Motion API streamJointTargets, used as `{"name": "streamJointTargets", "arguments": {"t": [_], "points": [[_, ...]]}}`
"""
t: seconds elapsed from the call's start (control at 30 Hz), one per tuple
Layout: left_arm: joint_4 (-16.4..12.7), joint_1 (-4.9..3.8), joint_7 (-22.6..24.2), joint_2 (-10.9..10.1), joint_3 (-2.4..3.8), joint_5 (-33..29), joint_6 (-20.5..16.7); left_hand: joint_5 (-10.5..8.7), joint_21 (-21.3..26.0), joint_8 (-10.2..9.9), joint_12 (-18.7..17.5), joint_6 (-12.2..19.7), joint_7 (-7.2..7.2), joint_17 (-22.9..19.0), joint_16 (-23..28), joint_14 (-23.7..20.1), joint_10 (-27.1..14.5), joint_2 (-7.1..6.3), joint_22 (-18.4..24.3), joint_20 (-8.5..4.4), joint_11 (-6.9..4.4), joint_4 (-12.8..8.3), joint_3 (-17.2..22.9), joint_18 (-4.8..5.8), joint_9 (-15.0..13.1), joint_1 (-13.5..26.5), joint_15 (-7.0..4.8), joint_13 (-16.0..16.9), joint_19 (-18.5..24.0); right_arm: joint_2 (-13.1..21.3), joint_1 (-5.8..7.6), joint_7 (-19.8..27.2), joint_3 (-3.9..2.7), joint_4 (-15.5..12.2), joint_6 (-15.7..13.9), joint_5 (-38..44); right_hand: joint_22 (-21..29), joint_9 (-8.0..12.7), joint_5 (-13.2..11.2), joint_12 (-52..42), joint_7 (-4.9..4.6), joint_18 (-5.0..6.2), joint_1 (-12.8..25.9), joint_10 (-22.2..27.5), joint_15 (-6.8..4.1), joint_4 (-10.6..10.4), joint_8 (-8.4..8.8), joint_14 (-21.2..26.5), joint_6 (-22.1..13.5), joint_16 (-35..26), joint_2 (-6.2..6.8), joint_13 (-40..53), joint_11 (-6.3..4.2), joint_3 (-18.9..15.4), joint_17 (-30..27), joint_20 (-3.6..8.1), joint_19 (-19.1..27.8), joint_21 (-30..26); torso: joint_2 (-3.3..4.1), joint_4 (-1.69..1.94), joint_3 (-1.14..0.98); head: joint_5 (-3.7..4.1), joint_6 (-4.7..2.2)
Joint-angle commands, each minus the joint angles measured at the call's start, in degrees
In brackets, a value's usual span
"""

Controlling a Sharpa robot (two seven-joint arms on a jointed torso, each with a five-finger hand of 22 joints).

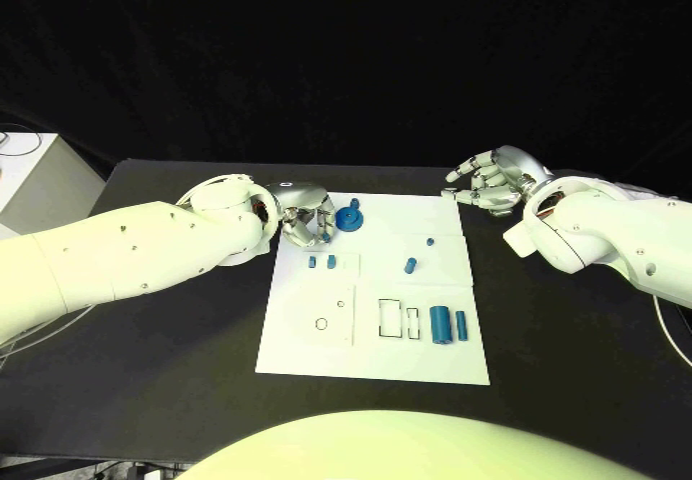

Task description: Assemble the parts on the task board

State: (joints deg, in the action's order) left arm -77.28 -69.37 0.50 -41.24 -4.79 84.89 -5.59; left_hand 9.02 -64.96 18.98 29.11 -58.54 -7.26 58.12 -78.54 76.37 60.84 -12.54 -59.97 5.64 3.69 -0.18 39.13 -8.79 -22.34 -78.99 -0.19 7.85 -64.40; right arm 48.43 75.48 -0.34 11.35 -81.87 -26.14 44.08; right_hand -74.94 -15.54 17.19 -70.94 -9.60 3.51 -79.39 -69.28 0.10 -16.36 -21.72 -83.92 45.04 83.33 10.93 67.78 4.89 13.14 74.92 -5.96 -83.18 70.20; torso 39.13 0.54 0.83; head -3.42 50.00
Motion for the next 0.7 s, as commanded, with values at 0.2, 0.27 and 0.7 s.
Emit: {"name": "streamJointTargets", "arguments": {"t": [0.2, 0.27, 0.7], "points": [[0.2, 0.16, 0.2, 0.2, -0.01, -0.3, 1.8, 0.15, 0.3, 0.3, -0.4, -0.5, -0.02, 0.0, 0.0, 0.2, 0.6, -0.01, 0.1, -0.07, -0.07, -0.3, 0.0, 0.54, -1.2, 0.6, 0.06, -0.1, 0.1, 0.0, -0.03, 0.5, -0.01, -0.1, 0.7, 0.2, -3.0, 0.1, 0.4, -0.2, -0.02, 0.61, 0.0, -0.2, 0.12, 0.0, -0.17, -3.1, -0.1, 0.0, -0.20, 0.0, -0.17, 0.3, 5.7, 0.01, 0.1, -0.1, 0.05, -0.05, 0.04, 0.08, 0.00], [0.2, 0.34, 0.4, 0.3, -0.02, -0.5, 1.9, 0.14, 0.4, 0.3, -0.5, -0.5, -0.03, -0.2, 0.1, 0.1, 0.6, -0.01, 0.3, -0.07, -0.07, -0.3, 0.0, 0.50, -1.2, 0.6, 0.06, -0.1, 0.3, 0.1, -0.03, 0.5, -0.01, -0.2, 0.7, 0.2, -3.0, 0.1, 0.4, -0.2, -0.02, 0.61, 0.0, -0.2, 0.12, 0.0, -0.17, -3.1, -0.1, 0.0, -0.20, 0.0, -0.17, 0.3, 5.7, 0.01, 0.1, -0.1, 0.03, -0.04, 0.03, 0.13, 0.00], [0.7, 1.02, 0.7, 0.6, -0.03, -0.7, 1.6, 0.13, 0.5, 0.2, -0.6, -0.5, -0.02, -0.2, 0.1, 0.1, 0.6, 0.01, 0.4, -0.07, -0.07, -0.3, 0.0, 0.48, -1.2, 0.6, 0.06, -0.1, 0.4, 0.1, -0.03, 0.5, -0.01, -0.2, 0.7, 0.2, -3.0, 0.1, 0.4, -0.2, -0.02, 0.61, 0.0, -0.2, 0.12, 0.0, -0.17, -3.1, -0.1, 0.0, -0.20, 0.0, -0.17, 0.3, 5.7, 0.01, 0.1, -0.1, -0.03, 0.06, 0.03, 0.34, 0.00]]}}
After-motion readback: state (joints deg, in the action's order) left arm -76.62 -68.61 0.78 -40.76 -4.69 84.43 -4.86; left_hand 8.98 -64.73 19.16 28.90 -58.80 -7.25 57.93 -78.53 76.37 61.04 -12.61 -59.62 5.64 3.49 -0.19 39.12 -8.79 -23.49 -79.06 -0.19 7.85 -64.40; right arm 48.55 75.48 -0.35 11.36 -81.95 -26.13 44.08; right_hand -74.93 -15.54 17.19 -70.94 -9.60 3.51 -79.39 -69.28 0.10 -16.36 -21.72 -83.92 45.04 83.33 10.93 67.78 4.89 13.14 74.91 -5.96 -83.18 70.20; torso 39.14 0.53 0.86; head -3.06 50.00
